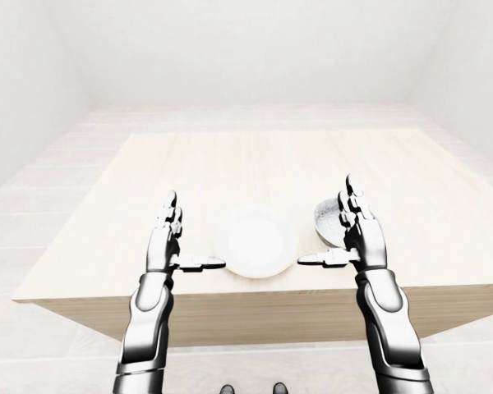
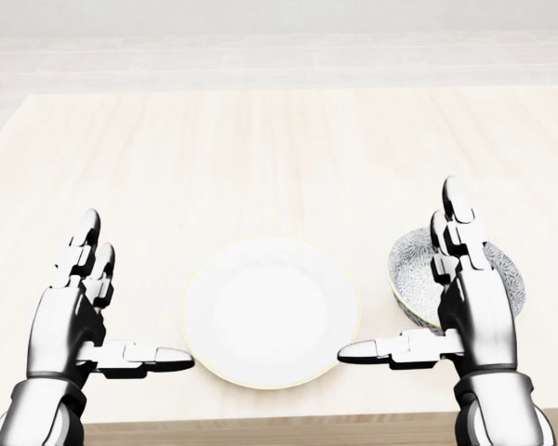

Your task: Put the bowl on the plate.

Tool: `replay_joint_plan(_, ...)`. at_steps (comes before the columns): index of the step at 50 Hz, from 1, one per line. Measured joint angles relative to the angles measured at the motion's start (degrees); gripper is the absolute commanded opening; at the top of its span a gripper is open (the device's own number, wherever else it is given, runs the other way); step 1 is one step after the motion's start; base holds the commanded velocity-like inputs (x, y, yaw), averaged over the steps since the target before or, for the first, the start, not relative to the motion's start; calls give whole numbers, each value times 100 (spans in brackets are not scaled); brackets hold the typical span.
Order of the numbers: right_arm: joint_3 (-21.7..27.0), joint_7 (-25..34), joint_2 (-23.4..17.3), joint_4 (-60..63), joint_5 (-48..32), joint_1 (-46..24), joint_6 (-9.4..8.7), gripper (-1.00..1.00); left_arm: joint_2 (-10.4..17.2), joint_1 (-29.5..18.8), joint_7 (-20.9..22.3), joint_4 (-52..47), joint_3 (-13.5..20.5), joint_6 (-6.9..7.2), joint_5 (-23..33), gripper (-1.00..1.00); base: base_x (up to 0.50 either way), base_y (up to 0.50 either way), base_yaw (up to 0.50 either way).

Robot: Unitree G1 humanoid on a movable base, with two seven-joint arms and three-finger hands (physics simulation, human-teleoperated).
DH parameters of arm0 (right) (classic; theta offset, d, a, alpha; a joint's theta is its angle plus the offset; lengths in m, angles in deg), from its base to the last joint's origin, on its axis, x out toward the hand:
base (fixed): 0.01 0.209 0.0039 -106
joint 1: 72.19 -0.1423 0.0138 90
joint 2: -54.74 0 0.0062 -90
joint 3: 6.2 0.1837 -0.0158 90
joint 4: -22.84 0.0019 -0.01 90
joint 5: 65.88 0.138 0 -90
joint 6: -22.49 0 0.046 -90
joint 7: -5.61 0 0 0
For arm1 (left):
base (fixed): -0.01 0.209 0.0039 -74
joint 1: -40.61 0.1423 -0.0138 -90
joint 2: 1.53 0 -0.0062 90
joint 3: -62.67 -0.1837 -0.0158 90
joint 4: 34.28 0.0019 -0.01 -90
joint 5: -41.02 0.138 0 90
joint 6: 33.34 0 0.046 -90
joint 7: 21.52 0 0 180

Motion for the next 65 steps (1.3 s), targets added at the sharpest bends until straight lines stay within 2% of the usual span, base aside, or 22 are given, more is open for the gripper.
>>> replay_joint_plan(12, 69, 93, -109, 375, -348, 17, 0, 100, 37, 4, 62, -112, 61, 0, 82, 100, 0, 0, 0)
replay_joint_plan(34, 118, 331, -343, 506, -1876, -275, 0, 100, 90, -37, 165, -9, 116, -10, 240, 100, 0, 0, 0)
replay_joint_plan(47, 181, 191, -518, 48, -2825, -664, 0, 100, 125, -31, 202, 77, 165, -133, 316, 100, 0, 0, 0)
replay_joint_plan(65, 259, -72, -707, -691, -3644, -948, 0, 100, 166, -41, 236, 199, 206, -302, 423, 100, 0, 0, 0)
